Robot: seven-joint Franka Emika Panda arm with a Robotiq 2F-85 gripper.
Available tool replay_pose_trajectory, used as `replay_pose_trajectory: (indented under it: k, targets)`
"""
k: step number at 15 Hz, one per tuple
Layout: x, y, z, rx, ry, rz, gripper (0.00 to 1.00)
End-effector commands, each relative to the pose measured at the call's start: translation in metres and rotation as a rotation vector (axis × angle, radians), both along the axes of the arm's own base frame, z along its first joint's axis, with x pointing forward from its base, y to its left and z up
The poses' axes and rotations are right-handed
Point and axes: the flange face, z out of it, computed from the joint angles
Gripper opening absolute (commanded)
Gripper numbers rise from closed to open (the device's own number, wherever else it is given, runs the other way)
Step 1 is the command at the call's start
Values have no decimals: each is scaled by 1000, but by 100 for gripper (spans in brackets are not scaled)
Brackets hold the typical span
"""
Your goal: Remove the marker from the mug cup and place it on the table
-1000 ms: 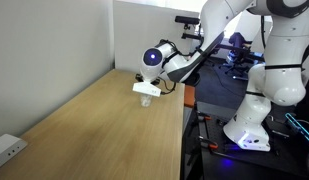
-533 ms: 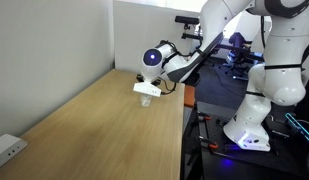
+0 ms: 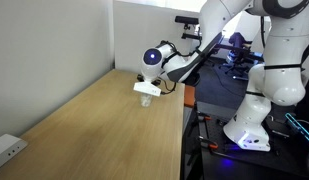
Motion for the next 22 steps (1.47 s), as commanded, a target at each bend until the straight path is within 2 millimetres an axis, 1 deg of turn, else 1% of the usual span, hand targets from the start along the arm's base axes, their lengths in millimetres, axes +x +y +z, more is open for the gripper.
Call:
replay_pose_trajectory:
  k: [1,3,4,5,6,11,12,14,19,22]
  targets:
    - [4,-4,0,31,0,11,40]
    - [5,-3,-1,43,4,40,43]
    - [5,-3,-1,48,9,58,48]
    - [5,-2,-1,59,9,77,48]
    - [6,-2,-1,69,14,99,50]
    - [6,-4,0,77,36,131,41]
    - [6,-5,0,76,41,134,43]
    - [5,-7,0,74,48,125,41]
    - [2,-10,-1,79,55,113,43]
    - [0,-12,-3,85,58,108,42]
